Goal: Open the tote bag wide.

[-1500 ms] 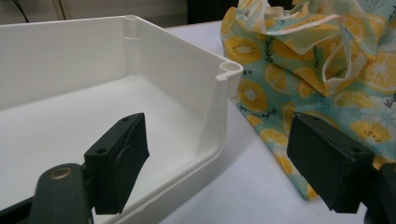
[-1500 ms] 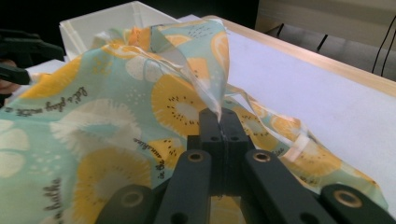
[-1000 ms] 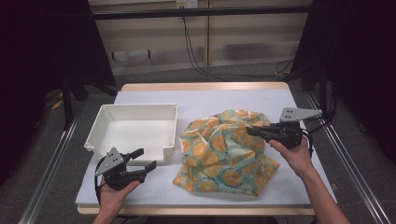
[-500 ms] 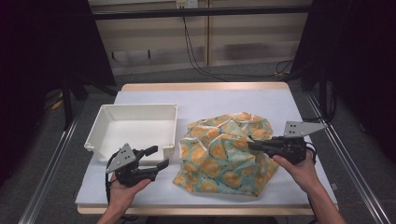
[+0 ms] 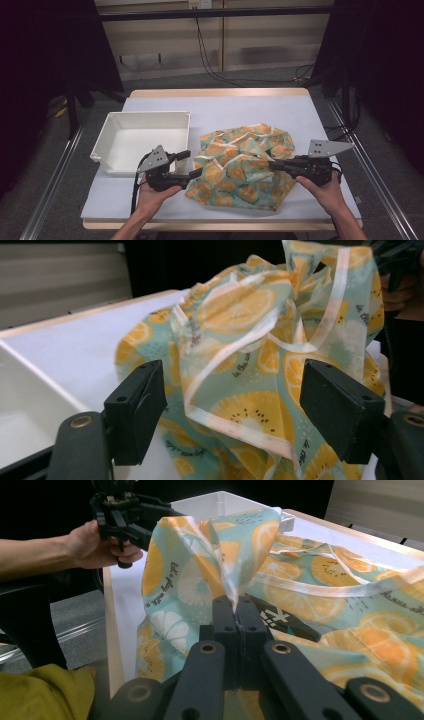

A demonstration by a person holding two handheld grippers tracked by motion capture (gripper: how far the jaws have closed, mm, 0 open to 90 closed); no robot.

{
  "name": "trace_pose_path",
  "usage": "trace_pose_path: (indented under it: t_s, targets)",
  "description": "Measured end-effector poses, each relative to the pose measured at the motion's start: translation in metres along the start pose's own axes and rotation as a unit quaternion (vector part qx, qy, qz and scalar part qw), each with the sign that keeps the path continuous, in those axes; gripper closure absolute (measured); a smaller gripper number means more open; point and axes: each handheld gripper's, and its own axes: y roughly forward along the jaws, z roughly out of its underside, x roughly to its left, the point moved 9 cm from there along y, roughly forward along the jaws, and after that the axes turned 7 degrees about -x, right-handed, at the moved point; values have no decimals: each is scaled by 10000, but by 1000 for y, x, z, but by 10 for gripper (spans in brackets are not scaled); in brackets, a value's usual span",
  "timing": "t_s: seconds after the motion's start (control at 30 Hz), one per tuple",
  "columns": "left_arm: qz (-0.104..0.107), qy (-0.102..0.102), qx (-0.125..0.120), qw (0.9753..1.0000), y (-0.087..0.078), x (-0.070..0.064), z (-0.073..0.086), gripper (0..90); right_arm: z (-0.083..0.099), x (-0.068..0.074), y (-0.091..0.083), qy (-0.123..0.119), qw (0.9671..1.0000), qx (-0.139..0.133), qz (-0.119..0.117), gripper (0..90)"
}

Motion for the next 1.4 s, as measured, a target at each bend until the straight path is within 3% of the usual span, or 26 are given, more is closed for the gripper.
trace_pose_path:
  t_s: [0.03, 0.1, 0.17, 0.2, 0.27, 0.3, 0.33, 0.4, 0.43, 0.57, 0.6, 0.63, 0.67, 0.7, 0.73, 0.77, 0.8, 0.83, 0.87, 0.93, 1.0, 1.03, 1.1, 1.2, 1.3, 1.4]
  targets:
    - [128, -62, 0, 9999, 2, -3, 1, 301, 2, -1, -2, 17, 10000, -12, 34, 899]
    - [82, -56, 122, 9999, 5, -4, 3, 318, 3, 0, -3, 33, 10000, 2, 16, 899]
    - [-48, -79, 186, 9998, 8, -1, 4, 466, 5, 0, -4, 42, 10000, 5, 23, 898]
    - [9, -126, 193, 9997, 9, -1, 4, 466, 5, 0, -4, 42, 10000, 5, 23, 898]
    - [102, -262, 293, 9992, 14, -1, 8, 639, 5, -1, -5, 41, 10000, -12, 38, 898]
    - [189, -273, 377, 9987, 15, -3, 10, 639, 5, -1, -5, 41, 10000, -12, 38, 898]
    - [344, -276, 387, 9983, 17, -6, 11, 734, 5, -1, -5, 49, 10000, -7, 42, 898]
    - [446, -268, 419, 9978, 18, -13, 11, 879, 6, -3, -7, 52, 10000, 3, 78, 898]
    - [486, -263, 404, 9976, 17, -15, 10, 900, 7, -3, -8, 52, 9999, 12, 108, 897]
    - [671, -169, 226, 9973, 11, -32, -1, 900, 11, -6, -12, 53, 9998, 62, 195, 880]
    - [735, -52, 217, 9970, 9, -38, -3, 900, 13, -7, -13, 52, 9996, 86, 246, 857]
    - [928, 93, 151, 9955, 5, -55, -8, 900, 16, -9, -17, 62, 9994, 124, 311, 829]
    - [928, 93, 151, 9955, 5, -55, -8, 900, 16, -9, -17, 62, 9994, 124, 311, 829]
    - [1001, 240, 174, 9945, 3, -63, -9, 900, 17, -10, -18, 55, 9992, 151, 360, 815]
    - [1177, 494, 278, 9914, 1, -77, -7, 900, 22, -11, -22, 80, 9989, 194, 430, 784]
    - [1348, 532, 327, 9889, 1, -84, -4, 900, 24, -12, -24, 86, 9987, 211, 456, 774]
    - [1348, 532, 327, 9889, 1, -84, -4, 900, 24, -12, -24, 86, 9987, 211, 456, 774]
    - [1503, 635, 556, 9850, 0, -93, 8, 900, 28, -11, -29, 87, 9983, 260, 507, 750]
    - [1503, 635, 556, 9850, 0, -93, 8, 900, 28, -11, -29, 87, 9983, 260, 507, 750]
    - [1619, 747, 914, 9797, 3, -98, 30, 900, 32, -10, -36, 99, 9977, 298, 606, 709]
    - [1567, 791, 1010, 9793, 4, -97, 36, 900, 34, -9, -37, 103, 9975, 325, 612, 691]
    - [1575, 700, 1087, 9790, 4, -99, 42, 900, 37, -7, -40, 118, 9970, 364, 679, 651]
    - [1594, 726, 1222, 9769, 3, -99, 49, 900, 39, -6, -42, 89, 9970, 365, 679, 642]
    - [1526, 553, 1071, 9809, 0, -97, 45, 826, 40, -1, -48, 87, 9963, 373, 772, 588]
    - [1514, 597, 1000, 9816, -4, -96, 40, 756, 36, 4, -52, 4, 9963, 350, 786, 590]
    - [1292, 541, 796, 9869, -15, -87, 28, 645, 26, 8, -56, -32, 9967, 277, 761, 617]
